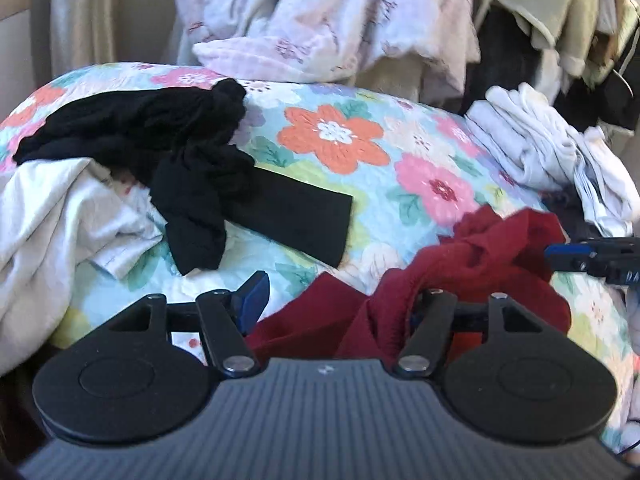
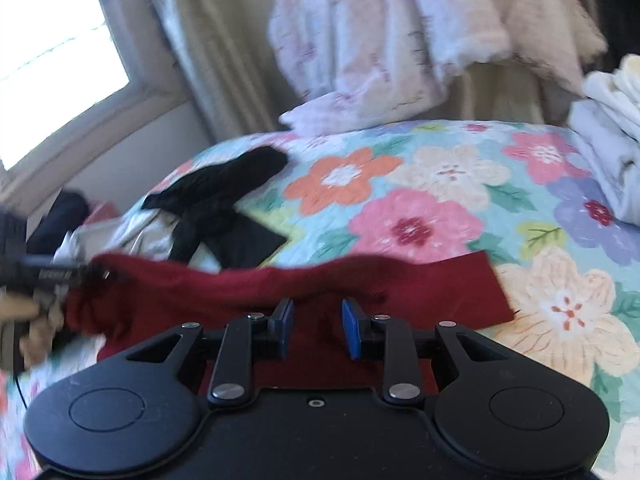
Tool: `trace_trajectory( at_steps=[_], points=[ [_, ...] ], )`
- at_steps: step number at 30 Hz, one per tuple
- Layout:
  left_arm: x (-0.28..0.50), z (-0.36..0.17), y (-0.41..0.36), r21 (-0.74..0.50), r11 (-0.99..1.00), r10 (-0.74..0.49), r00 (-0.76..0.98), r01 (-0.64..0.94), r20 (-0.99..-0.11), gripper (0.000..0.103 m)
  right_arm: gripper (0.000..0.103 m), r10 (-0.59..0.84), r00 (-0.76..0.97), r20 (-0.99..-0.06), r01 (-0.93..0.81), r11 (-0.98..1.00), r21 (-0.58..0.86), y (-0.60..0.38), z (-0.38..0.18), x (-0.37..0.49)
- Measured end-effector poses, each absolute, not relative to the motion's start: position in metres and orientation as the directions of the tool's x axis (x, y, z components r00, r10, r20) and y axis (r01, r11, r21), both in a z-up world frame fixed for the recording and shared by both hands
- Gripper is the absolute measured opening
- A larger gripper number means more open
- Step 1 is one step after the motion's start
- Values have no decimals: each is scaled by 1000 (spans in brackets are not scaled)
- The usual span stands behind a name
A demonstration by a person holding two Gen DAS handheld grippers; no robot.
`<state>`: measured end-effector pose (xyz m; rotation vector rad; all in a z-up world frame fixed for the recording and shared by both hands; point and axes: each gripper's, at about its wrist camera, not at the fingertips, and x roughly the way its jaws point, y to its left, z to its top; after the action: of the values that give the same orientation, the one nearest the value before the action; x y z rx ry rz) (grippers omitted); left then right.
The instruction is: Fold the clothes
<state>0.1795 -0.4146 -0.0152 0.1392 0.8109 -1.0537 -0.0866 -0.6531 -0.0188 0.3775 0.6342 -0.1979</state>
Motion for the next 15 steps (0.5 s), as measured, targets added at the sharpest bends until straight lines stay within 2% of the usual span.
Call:
trace_trajectory(
  at_steps=[2,4,6,9,12,15],
  points=[
    [189,-19,-408,-290,561,-714,276,775,-644,73,33,-66,776,-627,256,942,218,-639,-24,-83],
    [201,-30,-401,-363,631,-695,293,686,-656,73,32,-64,762,-644,153,985,83,-617,-25,-72],
    [199,-36,-396,-440,617,-735,276,653,-620,73,32,-30,759,-651,79,996,45,-603,-24,-56],
    [191,-42,-392,-491,618,-755,290,614,-588,73,36,-4,741,-672,113,986,119,-613,-24,-25],
    [184,-42,-396,-426,658,-712,328,620,-621,74,39,50,721,-691,192,944,268,-643,-34,3],
    [184,-46,-401,-405,665,-686,300,627,-662,76,39,2,702,-712,290,912,289,-670,-44,19]
  ],
)
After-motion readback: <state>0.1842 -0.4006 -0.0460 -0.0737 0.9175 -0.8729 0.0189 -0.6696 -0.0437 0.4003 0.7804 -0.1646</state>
